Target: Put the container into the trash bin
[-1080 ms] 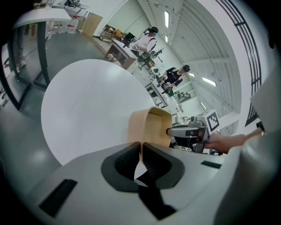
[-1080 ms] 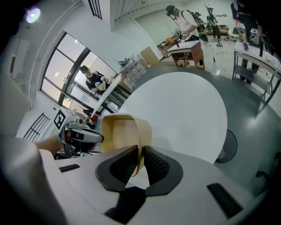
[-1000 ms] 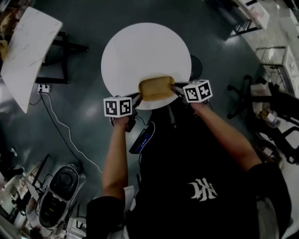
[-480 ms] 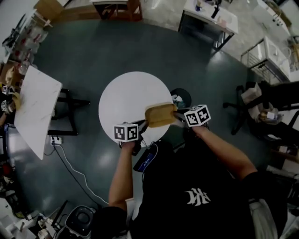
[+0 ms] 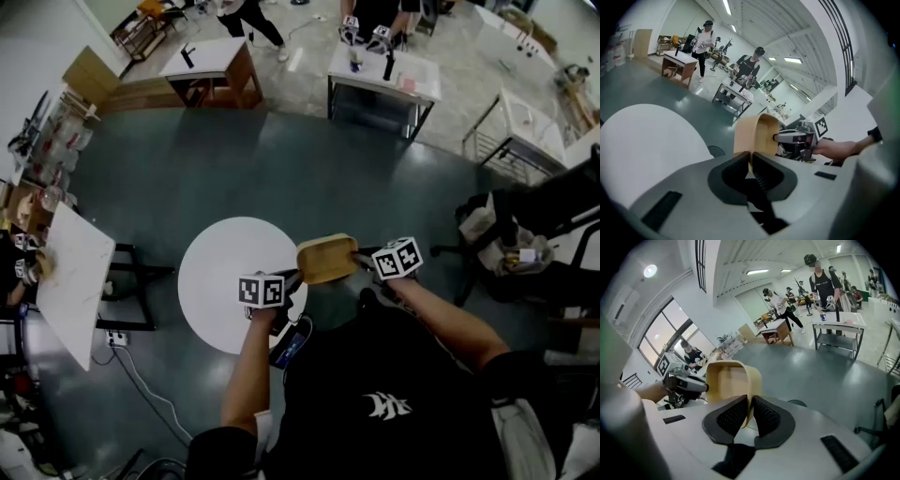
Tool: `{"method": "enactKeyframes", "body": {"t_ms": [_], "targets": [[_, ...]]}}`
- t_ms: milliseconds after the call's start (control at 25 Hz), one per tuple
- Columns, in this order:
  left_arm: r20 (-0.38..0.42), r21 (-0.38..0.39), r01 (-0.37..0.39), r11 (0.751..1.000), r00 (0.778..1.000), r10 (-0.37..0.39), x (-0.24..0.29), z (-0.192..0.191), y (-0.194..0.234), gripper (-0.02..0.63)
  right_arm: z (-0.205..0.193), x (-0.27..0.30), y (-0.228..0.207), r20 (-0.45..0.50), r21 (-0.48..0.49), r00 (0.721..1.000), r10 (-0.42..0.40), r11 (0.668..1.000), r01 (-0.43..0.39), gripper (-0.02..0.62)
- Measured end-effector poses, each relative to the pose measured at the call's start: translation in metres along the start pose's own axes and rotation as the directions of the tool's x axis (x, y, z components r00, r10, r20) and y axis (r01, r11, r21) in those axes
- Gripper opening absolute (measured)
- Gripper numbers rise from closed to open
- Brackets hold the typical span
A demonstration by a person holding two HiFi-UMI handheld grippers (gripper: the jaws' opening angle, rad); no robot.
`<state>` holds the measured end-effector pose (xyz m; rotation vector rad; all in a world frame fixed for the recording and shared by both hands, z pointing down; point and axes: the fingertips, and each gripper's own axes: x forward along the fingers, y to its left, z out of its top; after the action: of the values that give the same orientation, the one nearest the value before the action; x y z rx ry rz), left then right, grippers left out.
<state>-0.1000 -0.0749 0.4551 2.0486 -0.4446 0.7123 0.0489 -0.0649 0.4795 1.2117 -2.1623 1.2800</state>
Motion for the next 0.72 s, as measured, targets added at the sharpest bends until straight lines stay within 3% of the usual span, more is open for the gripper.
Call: {"method": "enactKeyframes", "body": {"t_ms": [400, 720], "targets": [[0.005, 0.052, -0.009, 0.999, 1.0, 0.009, 0.087, 0.081, -0.059, 0.029, 0.048, -0.065, -0.1, 0.059, 0.023, 0.998, 0.003, 1.0, -0.004, 0.064], [0.004, 0.034, -0.037, 0.999, 0.999, 0.037, 0.129, 0.1, -0.087, 0.029, 0.059, -0.091, -0.148, 0.059, 0.045, 0.998, 0.037, 0.998, -0.04, 0.064]]}}
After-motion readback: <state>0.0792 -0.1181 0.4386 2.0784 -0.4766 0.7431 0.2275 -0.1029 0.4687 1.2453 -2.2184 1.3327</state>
